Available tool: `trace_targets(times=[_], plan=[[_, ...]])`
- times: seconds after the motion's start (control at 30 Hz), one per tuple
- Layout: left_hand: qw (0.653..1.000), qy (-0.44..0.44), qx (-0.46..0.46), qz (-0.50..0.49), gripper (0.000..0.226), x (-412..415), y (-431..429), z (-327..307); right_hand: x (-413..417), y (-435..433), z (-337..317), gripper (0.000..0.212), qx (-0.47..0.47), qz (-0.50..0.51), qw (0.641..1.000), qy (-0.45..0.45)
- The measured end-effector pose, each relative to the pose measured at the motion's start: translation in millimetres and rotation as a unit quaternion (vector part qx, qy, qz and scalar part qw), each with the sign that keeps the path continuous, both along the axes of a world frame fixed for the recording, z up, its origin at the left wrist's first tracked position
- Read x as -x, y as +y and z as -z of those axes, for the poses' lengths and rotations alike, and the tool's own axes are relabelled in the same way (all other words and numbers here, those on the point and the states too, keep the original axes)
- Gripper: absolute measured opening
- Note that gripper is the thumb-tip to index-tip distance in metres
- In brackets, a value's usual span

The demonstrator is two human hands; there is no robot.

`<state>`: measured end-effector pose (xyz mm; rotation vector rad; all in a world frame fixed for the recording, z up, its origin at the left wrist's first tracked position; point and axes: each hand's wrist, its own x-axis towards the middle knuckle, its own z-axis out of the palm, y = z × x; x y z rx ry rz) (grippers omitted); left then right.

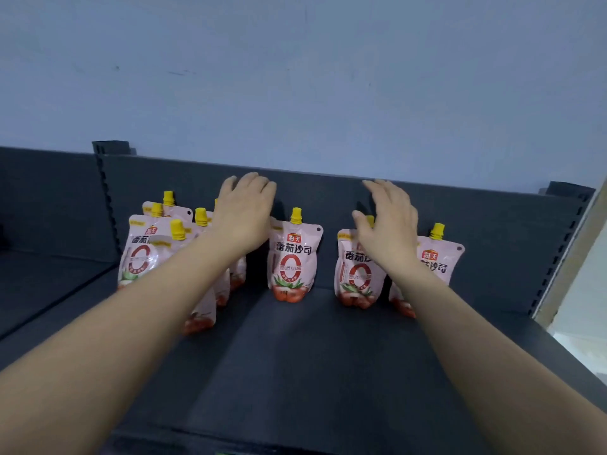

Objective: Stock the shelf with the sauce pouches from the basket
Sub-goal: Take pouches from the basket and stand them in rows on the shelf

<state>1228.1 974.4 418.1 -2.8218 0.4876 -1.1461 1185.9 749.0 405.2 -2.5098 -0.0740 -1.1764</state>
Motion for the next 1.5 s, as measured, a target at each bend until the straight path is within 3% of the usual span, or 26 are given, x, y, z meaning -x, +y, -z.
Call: trace_targets(times=[0.23, 0.63, 1.13, 1.5], plan=[[0.998, -0.019, -0.022, -0.058, 0.04, 25, 73, -22, -5, 89, -12, 0.052, 0.041, -0.095, 0.994, 0.039], [0.987, 0.065, -0.003, -0.145, 0.042, 37, 206, -4, -3, 227, -28, 0.046, 0.095, -0.195, 0.973, 0.084], [0.97, 0.237, -0.002, -0.049, 0.076, -37, 231, 42, -20, 278, -23, 0.036, 0.187, -0.133, 0.954, 0.191], [0.966, 0.259, 0.016, -0.015, 0.086, -74, 228, 40, -24, 277, -17, 0.032, 0.202, -0.14, 0.947, 0.209]])
